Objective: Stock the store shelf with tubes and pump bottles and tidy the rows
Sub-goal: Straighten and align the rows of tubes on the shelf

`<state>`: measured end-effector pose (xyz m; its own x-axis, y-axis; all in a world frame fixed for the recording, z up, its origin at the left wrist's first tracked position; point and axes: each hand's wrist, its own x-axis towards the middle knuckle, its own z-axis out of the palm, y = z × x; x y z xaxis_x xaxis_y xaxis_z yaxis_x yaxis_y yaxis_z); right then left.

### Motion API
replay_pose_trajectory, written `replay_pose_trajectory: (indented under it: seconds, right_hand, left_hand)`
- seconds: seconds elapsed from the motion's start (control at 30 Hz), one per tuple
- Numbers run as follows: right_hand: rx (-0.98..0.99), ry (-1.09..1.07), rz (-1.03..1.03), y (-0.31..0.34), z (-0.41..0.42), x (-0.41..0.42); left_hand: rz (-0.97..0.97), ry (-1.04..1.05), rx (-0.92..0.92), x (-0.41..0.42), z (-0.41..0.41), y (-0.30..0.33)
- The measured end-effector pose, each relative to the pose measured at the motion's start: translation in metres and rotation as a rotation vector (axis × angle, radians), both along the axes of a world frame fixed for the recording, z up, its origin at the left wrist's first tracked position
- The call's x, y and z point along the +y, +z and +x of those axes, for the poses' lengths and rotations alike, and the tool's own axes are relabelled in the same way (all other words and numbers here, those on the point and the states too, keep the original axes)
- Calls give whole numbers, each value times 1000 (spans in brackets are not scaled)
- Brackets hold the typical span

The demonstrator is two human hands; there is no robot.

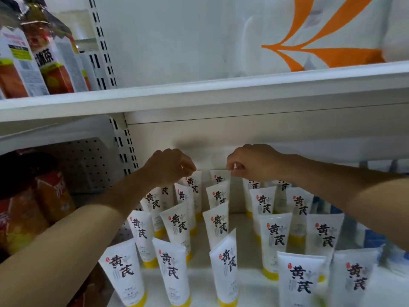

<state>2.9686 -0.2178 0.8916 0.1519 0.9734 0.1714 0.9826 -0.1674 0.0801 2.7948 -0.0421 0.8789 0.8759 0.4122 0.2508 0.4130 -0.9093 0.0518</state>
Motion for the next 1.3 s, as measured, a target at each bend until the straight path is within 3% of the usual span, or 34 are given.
replay_pose_trajectory:
  seconds: [0.43, 1.3]
  right_hand:
    - [-121, -165, 7, -28, 19, 59]
    - [-138, -137, 89, -41, 30, 64]
  left_hand:
    - [105, 122, 22, 26, 23, -26]
    - [85, 91, -66, 34, 40, -36]
